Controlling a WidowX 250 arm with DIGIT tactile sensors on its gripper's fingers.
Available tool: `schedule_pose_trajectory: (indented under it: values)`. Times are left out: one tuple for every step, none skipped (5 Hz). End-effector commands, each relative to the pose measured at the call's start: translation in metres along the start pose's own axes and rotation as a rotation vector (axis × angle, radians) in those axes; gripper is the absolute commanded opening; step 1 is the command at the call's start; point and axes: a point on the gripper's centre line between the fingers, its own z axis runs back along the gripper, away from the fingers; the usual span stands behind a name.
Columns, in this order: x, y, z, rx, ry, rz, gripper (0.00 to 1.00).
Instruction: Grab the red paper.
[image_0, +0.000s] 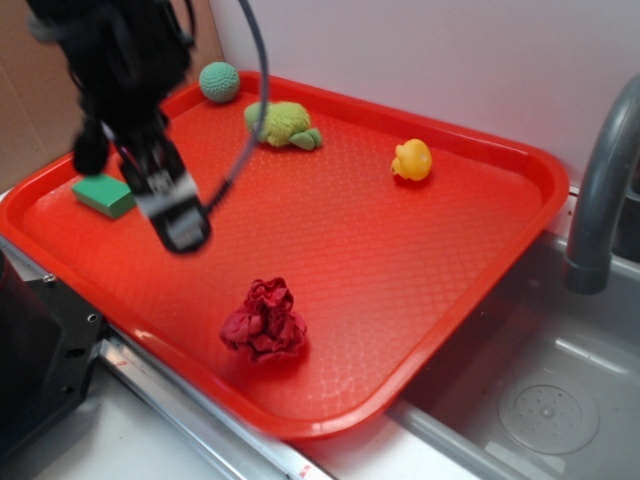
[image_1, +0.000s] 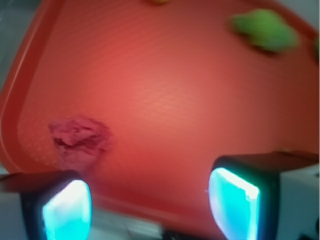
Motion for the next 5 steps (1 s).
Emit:
schedule_pose_trajectory:
  values:
    - [0.002, -0.042, -0.024, -0.117, -0.011, -0.128, 1.00]
    - [0.003, -0.053, -0.027, -0.123, -0.006, -0.150, 1.00]
    - [0.010, -0.061, -0.044, -0.073, -0.013, -0.160, 1.00]
    - [0.018, -0.061, -0.062, -0.040, 0.001, -0.161, 1.00]
    - [0.026, -0.051, -0.071, -0.010, 0.008, -0.124, 0.80]
